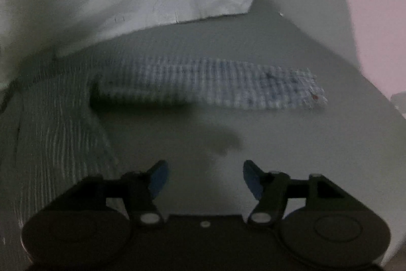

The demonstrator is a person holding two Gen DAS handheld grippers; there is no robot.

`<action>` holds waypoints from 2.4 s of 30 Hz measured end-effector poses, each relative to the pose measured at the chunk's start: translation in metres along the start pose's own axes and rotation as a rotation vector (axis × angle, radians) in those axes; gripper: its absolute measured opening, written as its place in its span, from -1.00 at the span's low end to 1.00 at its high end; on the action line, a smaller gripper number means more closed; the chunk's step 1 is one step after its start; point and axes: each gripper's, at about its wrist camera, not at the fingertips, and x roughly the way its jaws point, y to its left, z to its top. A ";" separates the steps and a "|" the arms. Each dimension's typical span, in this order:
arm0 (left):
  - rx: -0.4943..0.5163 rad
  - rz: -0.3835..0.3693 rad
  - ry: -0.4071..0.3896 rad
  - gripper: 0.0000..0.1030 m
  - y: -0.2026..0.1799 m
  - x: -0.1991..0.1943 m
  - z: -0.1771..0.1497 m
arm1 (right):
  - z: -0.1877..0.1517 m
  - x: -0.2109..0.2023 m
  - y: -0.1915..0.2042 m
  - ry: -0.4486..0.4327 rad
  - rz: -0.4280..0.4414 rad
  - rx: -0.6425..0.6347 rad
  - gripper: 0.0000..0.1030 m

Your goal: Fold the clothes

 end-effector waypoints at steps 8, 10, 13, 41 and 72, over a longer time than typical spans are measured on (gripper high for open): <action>0.105 0.097 -0.093 0.57 0.018 0.068 0.080 | 0.090 0.072 0.046 -0.104 0.111 -0.125 0.50; 0.123 0.097 -0.097 0.57 0.031 0.102 0.105 | 0.112 0.097 0.070 -0.111 0.145 -0.177 0.50; 0.162 0.056 -0.085 0.57 0.047 0.161 0.139 | 0.136 0.138 0.110 -0.108 0.212 -0.274 0.50; 0.148 0.149 -0.088 -0.56 -0.083 0.261 0.241 | 0.231 0.230 0.062 -0.160 -0.005 -0.321 -0.19; -0.078 0.215 0.087 0.24 0.021 0.027 -0.015 | 0.089 0.072 -0.213 -0.183 -0.605 -0.117 -0.22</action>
